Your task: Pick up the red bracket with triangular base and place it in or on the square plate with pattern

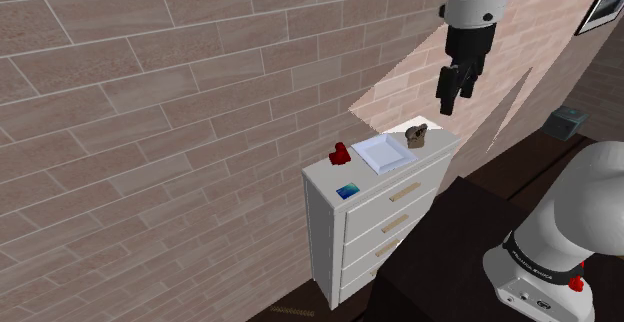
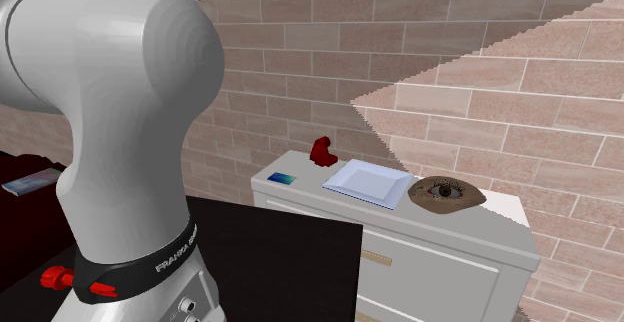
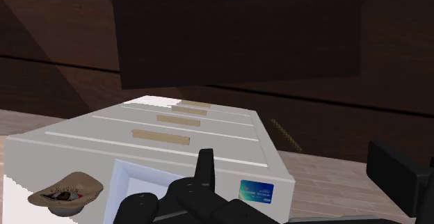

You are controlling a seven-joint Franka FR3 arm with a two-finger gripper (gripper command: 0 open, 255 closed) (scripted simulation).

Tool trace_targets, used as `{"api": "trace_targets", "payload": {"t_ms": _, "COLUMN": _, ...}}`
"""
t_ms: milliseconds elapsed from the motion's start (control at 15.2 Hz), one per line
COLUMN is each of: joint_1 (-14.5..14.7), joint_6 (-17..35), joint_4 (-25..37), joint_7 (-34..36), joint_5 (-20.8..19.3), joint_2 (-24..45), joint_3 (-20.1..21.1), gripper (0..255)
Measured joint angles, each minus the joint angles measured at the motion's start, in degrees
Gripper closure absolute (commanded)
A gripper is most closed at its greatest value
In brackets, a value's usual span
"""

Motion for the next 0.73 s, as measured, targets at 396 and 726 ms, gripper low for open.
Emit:
{"api": "trace_targets", "payload": {"t_ms": 396, "joint_1": -0.45, "joint_6": 9.17, "joint_4": -4.39, "joint_7": -2.31, "joint_5": -0.63, "joint_2": 3.21, "joint_3": -1.79, "gripper": 0}}
{"api": "trace_targets", "payload": {"t_ms": 726, "joint_1": -1.17, "joint_6": 20.95, "joint_4": -8.00, "joint_7": -5.65, "joint_5": -1.31, "joint_2": 9.14, "joint_3": -4.34, "gripper": 0}}
